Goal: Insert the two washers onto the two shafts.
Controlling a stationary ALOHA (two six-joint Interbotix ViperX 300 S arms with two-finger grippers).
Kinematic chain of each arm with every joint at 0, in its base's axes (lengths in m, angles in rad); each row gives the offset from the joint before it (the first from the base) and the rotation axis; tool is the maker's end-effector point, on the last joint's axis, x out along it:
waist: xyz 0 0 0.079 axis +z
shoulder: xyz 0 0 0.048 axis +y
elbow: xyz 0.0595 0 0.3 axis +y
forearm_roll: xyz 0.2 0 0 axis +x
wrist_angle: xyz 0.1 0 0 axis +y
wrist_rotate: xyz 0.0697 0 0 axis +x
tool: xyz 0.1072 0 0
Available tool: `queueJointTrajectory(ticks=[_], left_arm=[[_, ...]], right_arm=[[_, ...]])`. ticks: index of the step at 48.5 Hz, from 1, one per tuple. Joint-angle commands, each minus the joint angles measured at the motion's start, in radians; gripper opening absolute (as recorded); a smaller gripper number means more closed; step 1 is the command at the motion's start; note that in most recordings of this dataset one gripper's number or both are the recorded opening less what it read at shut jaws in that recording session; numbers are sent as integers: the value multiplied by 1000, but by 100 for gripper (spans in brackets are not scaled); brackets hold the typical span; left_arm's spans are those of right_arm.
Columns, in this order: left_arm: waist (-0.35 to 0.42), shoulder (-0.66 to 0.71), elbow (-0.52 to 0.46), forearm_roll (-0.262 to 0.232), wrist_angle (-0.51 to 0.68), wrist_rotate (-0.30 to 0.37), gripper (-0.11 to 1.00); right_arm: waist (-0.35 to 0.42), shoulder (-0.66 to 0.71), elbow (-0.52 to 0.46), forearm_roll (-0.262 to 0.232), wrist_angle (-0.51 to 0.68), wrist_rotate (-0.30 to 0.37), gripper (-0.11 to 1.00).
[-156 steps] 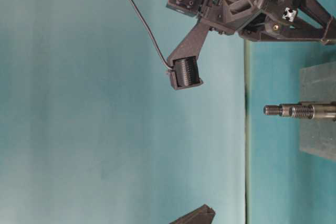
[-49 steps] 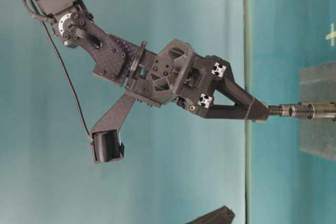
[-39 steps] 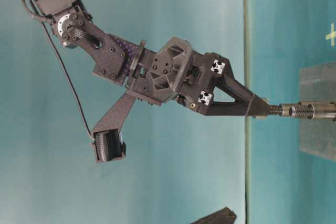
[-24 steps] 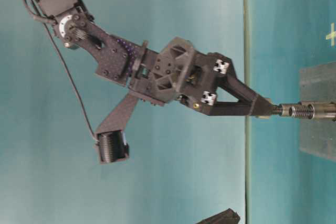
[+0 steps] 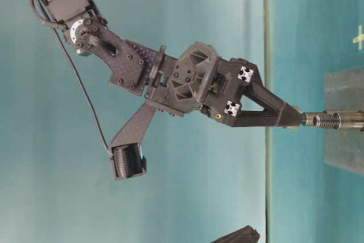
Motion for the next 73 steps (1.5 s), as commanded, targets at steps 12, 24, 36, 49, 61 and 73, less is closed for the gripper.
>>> queueJointTrajectory(ticks=[12,24,36,49,61,73], left_arm=[[-2,-5,-17,3,-15,2,0],[-2,-3,-21,2,-14,2,0],[-2,-6,-23,2,-14,2,0],[0,-6,-26,3,-14,2,0],[-2,-3,-28,3,-14,2,0],[-2,-3,-28,3,-14,2,0]], right_arm=[[-2,-14,-21,21,0,0,82],[9,-11,-31,38,6,-2,71],[-3,-44,-17,38,61,2,70],[9,-172,77,38,66,20,69],[63,-268,258,38,17,49,69],[137,-225,380,38,-164,52,69]])
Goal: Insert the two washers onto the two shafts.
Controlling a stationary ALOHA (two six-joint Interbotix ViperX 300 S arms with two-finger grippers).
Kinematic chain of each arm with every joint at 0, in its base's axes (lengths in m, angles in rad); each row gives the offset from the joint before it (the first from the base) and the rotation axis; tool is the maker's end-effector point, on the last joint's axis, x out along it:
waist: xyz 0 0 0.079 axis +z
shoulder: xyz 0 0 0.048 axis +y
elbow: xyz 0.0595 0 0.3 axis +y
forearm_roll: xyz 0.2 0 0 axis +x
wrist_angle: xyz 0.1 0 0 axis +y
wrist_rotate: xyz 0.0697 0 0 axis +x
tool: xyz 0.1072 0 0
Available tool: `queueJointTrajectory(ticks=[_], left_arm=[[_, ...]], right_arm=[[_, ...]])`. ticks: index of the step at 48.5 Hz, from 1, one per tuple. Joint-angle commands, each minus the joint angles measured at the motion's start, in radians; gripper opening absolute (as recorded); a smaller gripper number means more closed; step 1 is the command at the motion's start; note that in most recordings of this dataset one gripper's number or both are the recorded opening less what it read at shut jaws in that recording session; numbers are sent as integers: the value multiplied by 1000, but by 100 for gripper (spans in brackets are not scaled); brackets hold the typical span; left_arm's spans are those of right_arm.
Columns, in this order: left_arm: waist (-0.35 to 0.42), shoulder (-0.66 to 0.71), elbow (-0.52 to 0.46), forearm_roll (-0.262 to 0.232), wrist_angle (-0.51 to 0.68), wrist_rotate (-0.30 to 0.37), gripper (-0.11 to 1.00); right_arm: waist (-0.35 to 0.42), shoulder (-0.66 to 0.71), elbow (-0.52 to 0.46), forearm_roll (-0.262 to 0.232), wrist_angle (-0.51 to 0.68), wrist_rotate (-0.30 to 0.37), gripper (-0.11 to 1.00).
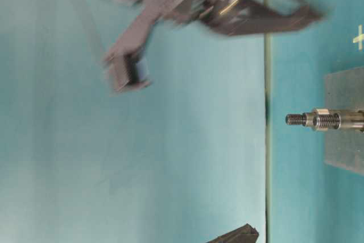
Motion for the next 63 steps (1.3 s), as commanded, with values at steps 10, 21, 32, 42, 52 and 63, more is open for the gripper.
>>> queueJointTrajectory(ticks=[10,21,32,42,52,63], left_arm=[[-2,-5,-25,3,-8,-3,0],[-2,-3,-23,2,-8,-3,0],[-2,3,-25,3,-8,-3,0],[0,6,-25,2,-8,-3,0],[-2,6,-25,3,-9,-3,0],[-2,6,-25,2,-9,-3,0]], right_arm=[[8,69,5,-9,-89,12,69],[6,123,-14,-11,-120,12,69],[3,144,-20,-11,-137,11,68],[3,158,-20,-9,-132,12,64],[2,156,-25,-9,-110,15,31],[-15,114,-89,-21,21,91,31]])
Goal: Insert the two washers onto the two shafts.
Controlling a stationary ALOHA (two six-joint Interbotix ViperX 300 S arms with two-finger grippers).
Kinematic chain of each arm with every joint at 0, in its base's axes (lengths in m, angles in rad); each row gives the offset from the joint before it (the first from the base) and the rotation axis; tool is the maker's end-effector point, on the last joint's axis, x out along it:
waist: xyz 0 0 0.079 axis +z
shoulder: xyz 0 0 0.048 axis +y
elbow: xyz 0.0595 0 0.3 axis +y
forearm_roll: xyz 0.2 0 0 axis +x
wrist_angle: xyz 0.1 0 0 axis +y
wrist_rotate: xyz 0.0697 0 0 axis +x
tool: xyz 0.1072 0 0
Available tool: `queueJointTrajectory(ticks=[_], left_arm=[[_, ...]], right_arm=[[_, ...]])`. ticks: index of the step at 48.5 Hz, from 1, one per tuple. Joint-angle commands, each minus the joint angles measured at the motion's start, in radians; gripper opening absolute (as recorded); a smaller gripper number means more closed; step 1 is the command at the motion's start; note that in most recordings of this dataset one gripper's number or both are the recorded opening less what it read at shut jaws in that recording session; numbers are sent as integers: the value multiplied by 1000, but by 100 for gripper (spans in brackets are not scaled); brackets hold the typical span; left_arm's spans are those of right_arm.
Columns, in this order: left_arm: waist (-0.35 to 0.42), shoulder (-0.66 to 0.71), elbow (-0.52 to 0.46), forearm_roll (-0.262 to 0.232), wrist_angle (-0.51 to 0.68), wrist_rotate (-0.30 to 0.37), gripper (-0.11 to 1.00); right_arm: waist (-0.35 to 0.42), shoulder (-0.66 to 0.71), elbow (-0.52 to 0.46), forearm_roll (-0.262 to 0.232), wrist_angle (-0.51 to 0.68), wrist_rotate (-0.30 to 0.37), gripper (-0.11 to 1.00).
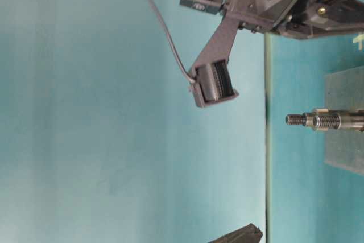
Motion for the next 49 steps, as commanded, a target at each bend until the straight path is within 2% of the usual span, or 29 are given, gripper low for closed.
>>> queueJointTrajectory(ticks=[1,6,19,36,49], left_arm=[[-2,-5,-23,2,-8,-3,0],[-2,-5,-23,2,-6,-2,0],[-2,-5,-23,3,-6,-2,0],[-2,-3,-21,3,-8,-2,0],[-2,-3,-20,3,-6,-2,0]], right_arm=[[-6,-58,-48,-15,35,40,31],[0,-89,-87,-40,54,61,31],[25,-97,-202,-40,83,55,31],[32,-40,-285,-40,83,40,31],[32,-9,-310,-40,94,11,31]])
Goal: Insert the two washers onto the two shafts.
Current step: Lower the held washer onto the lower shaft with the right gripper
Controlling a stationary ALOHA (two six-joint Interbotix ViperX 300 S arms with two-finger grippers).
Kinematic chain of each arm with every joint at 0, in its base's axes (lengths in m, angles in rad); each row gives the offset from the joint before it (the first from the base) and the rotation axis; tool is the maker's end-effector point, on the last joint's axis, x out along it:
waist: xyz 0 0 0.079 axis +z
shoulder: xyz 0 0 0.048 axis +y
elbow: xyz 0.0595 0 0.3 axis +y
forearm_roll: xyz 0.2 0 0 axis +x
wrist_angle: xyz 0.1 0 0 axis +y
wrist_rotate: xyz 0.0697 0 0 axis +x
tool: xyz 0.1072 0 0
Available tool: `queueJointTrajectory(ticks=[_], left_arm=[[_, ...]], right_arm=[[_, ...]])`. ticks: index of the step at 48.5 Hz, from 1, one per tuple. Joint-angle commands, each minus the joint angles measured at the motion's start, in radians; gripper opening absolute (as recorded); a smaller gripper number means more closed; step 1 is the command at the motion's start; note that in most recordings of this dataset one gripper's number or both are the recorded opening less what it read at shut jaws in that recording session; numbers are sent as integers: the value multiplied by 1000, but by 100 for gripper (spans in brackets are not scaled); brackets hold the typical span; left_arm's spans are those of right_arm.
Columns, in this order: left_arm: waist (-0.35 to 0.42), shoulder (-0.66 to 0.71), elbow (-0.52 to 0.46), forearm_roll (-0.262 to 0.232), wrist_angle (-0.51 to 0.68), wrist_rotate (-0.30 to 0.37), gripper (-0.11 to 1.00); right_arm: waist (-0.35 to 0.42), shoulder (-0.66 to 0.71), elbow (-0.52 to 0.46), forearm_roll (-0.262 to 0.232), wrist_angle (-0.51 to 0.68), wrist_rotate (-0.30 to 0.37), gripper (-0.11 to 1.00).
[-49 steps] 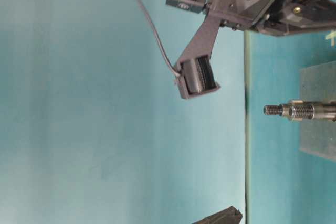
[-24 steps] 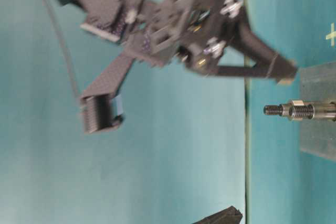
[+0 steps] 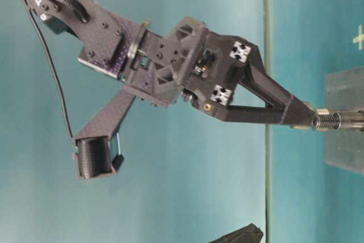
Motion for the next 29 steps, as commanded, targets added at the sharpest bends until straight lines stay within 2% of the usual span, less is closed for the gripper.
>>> queueJointTrajectory(ticks=[1,29], left_arm=[[-2,-5,-20,3,-8,0,0],[-2,-5,-18,3,-8,0,0]], right_arm=[[5,-8,-31,-2,3,-17,31],[5,41,-57,0,44,-40,31]])
